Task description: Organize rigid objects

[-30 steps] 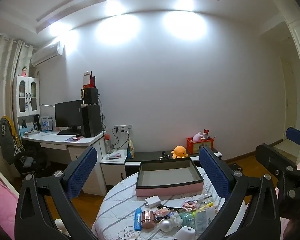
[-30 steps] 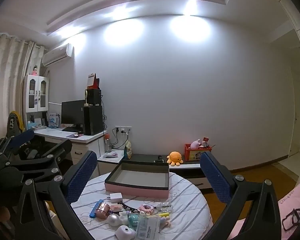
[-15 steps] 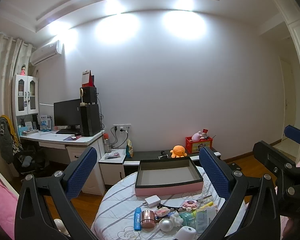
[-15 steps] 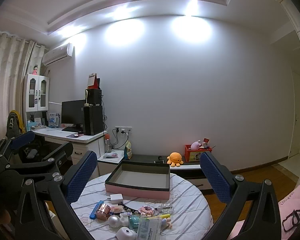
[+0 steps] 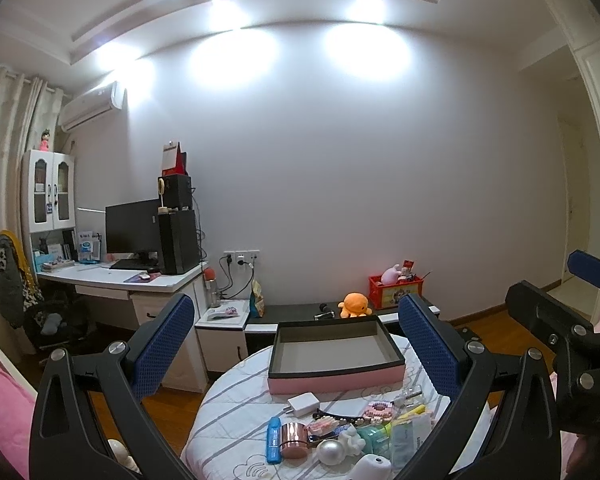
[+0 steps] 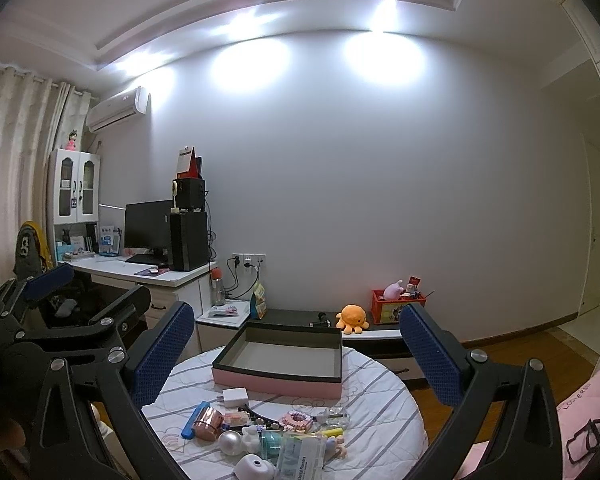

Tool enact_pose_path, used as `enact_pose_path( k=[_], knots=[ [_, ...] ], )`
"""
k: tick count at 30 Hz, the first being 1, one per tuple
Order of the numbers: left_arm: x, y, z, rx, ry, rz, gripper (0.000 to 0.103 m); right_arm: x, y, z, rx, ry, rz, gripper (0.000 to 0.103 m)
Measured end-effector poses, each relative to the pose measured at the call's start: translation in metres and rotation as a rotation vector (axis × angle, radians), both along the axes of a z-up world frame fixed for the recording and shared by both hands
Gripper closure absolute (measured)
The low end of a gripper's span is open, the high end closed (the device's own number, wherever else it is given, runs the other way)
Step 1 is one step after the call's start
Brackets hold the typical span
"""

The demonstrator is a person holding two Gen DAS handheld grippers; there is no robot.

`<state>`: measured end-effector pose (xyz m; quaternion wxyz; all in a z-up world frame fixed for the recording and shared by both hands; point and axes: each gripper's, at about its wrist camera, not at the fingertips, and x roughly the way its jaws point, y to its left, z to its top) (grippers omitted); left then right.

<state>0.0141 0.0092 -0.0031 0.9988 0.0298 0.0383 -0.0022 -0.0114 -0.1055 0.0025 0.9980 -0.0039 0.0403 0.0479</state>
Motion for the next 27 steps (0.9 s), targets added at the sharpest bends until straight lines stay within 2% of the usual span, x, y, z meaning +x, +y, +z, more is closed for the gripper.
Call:
enact_pose_path(
  k=[27],
  knots=[
    [0.0003, 0.0008, -0.0008, 0.004, 0.001, 0.000, 0.000, 0.0015, 0.0016, -0.0030, -0.010, 0.001, 0.000, 0.000]
  ],
)
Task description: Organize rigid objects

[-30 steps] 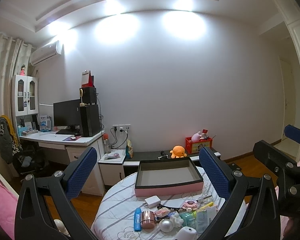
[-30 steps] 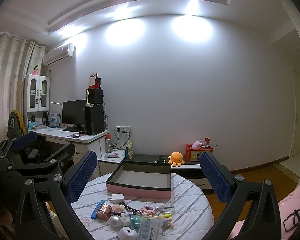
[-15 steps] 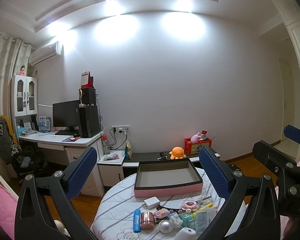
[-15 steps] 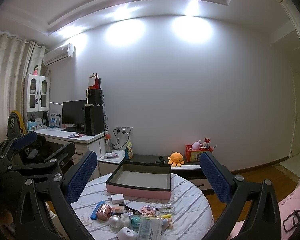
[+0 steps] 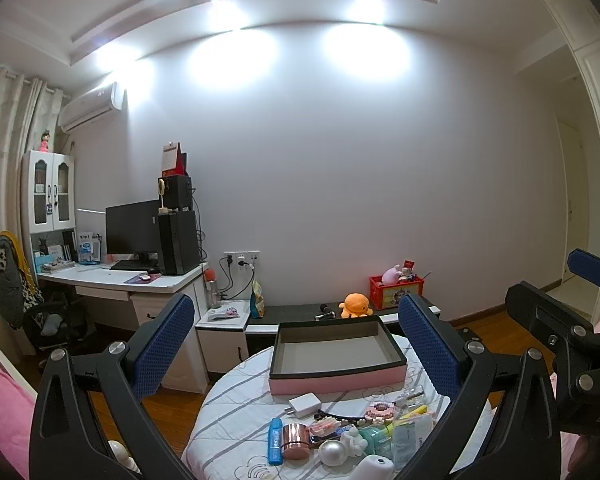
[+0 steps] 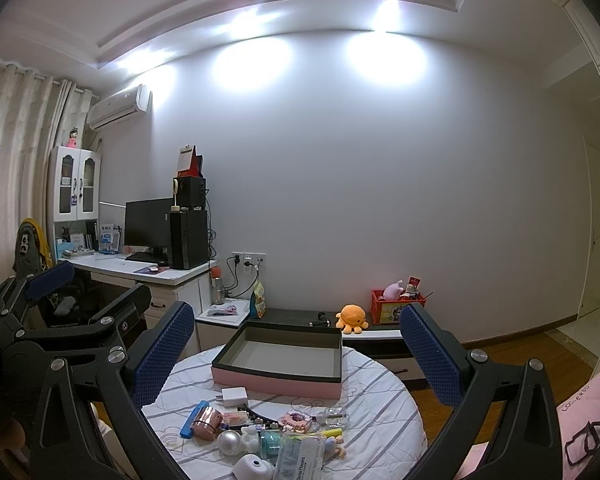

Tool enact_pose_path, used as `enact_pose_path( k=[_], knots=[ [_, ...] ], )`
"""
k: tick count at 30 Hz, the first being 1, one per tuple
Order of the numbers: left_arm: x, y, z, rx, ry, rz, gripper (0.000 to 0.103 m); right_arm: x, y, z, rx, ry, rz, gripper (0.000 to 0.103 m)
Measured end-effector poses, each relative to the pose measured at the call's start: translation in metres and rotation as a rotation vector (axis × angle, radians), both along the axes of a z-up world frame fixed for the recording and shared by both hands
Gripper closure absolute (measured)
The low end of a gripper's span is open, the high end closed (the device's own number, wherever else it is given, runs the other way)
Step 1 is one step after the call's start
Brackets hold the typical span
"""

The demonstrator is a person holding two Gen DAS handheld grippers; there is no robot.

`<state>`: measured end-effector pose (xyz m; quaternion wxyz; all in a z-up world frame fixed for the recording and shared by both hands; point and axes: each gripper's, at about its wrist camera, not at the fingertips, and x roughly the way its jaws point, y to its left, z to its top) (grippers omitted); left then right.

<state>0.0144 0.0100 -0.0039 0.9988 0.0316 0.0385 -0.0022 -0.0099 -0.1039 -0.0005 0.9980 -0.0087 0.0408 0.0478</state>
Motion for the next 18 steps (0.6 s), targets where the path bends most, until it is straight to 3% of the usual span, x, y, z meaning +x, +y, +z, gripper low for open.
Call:
enact_pose_path(
  k=[18],
  knots=[
    [-0.0006, 0.0008, -0.0008, 0.003, -0.001, 0.000, 0.000, 0.0019, 0.0034, -0.0037, -0.005, 0.010, -0.001, 0.000]
  ],
)
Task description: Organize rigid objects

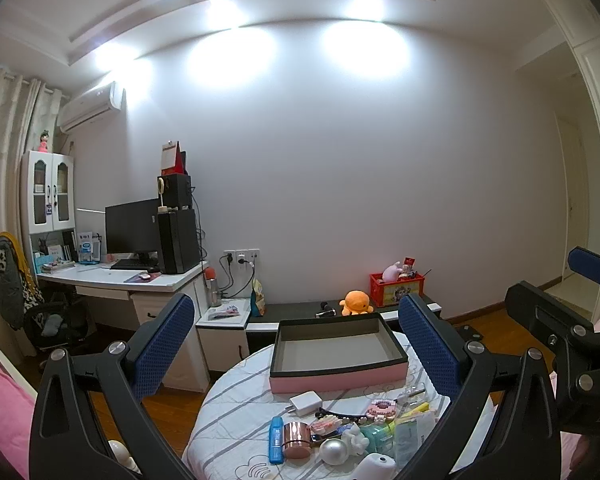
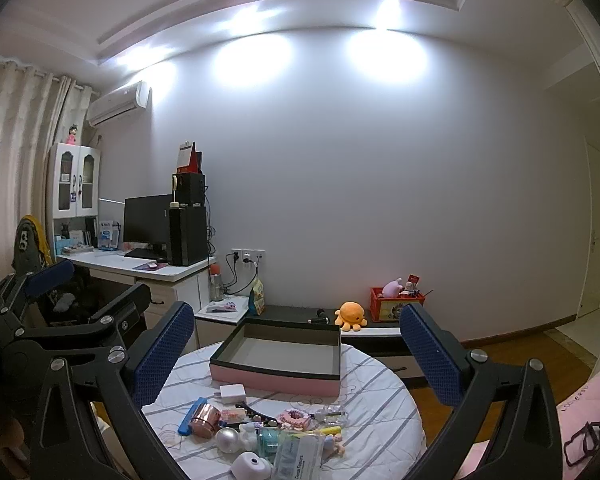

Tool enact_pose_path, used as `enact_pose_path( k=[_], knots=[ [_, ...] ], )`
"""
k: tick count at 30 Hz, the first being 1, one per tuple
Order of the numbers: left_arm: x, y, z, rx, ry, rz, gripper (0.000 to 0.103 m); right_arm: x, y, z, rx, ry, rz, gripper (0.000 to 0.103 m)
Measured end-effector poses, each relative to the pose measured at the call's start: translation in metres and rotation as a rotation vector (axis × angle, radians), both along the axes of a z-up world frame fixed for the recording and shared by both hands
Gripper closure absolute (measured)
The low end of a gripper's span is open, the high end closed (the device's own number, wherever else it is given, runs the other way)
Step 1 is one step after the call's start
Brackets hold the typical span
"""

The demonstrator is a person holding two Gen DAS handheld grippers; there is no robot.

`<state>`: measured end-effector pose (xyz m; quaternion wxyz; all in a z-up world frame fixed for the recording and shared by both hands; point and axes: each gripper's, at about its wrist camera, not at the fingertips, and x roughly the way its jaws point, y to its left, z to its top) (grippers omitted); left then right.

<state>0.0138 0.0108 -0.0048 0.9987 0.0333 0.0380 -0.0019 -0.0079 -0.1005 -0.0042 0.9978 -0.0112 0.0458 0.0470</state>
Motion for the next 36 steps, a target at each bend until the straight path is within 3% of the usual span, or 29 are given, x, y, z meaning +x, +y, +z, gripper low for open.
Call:
enact_pose_path(
  k=[14, 22, 29, 36],
  knots=[
    [0.003, 0.001, -0.005, 0.006, 0.004, -0.002, 0.000, 0.002, 0.000, -0.001, -0.001, 0.010, -0.002, 0.000],
    [0.016, 0.002, -0.024, 0.030, 0.063, -0.022, 0.000, 0.015, -0.002, -0.015, -0.010, 0.063, -0.011, 0.000],
    [0.044, 0.002, -0.072, 0.056, 0.195, -0.033, 0.000, 0.041, -0.004, -0.057, -0.025, 0.173, 0.010, 0.000],
    [0.069, -0.003, -0.155, 0.115, 0.394, -0.052, 0.000, 0.081, -0.015, -0.141, -0.004, 0.385, -0.047, 0.000]
  ],
)
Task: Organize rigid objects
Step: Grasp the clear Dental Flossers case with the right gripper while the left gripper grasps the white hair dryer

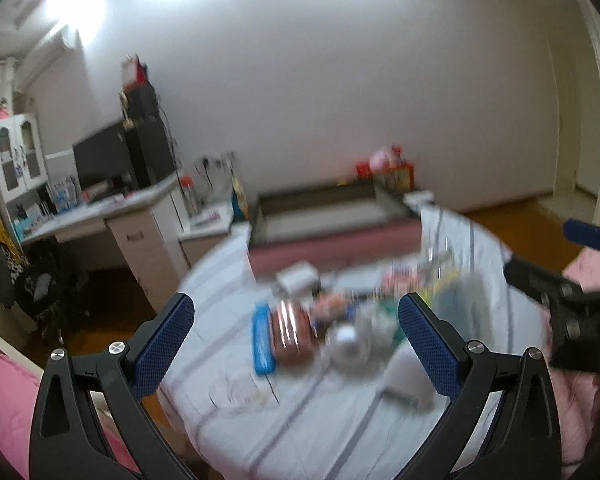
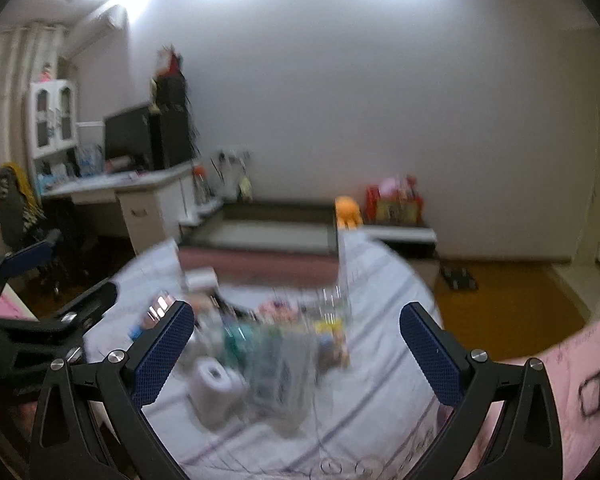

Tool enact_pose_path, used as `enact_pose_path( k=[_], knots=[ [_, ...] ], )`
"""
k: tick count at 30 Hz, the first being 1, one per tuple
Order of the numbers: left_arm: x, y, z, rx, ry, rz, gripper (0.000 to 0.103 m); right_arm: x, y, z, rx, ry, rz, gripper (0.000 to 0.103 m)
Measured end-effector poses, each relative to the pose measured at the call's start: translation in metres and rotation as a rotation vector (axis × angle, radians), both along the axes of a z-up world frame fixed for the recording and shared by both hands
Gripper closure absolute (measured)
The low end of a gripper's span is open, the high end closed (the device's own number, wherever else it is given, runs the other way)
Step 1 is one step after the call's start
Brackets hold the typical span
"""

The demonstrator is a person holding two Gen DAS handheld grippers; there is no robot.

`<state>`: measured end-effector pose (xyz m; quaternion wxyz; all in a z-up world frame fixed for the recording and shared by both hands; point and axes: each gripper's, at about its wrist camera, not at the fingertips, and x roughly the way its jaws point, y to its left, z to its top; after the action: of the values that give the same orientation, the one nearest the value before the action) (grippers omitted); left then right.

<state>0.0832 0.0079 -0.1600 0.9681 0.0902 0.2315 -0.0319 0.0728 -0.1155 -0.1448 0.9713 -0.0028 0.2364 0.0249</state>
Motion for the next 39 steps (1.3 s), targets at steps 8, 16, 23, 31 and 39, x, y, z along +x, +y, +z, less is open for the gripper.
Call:
enact_pose_path(
  k=[8, 16, 23, 31, 39],
  knots=[
    [0.017, -0.013, -0.050, 0.034, 0.120, -0.046, 0.000, 0.039, -0.008, -0.055, 0.046, 0.178, -0.024, 0.000],
    [0.023, -0.022, -0.067, 0.019, 0.166, -0.129, 0.000, 0.074, 0.001, -0.077, 0.065, 0.265, 0.021, 0.002],
    [0.029, -0.037, -0.070, -0.078, 0.198, -0.216, 0.000, 0.079, -0.013, -0.085, 0.128, 0.301, 0.110, 0.036],
    [0.029, -0.065, -0.080, -0.105, 0.250, -0.320, 0.000, 0.071, -0.045, -0.082, 0.180, 0.259, 0.095, 0.036],
    [0.031, -0.080, -0.087, -0.133, 0.293, -0.327, 0.000, 0.075, -0.052, -0.091, 0.254, 0.225, 0.107, 0.036]
  ],
)
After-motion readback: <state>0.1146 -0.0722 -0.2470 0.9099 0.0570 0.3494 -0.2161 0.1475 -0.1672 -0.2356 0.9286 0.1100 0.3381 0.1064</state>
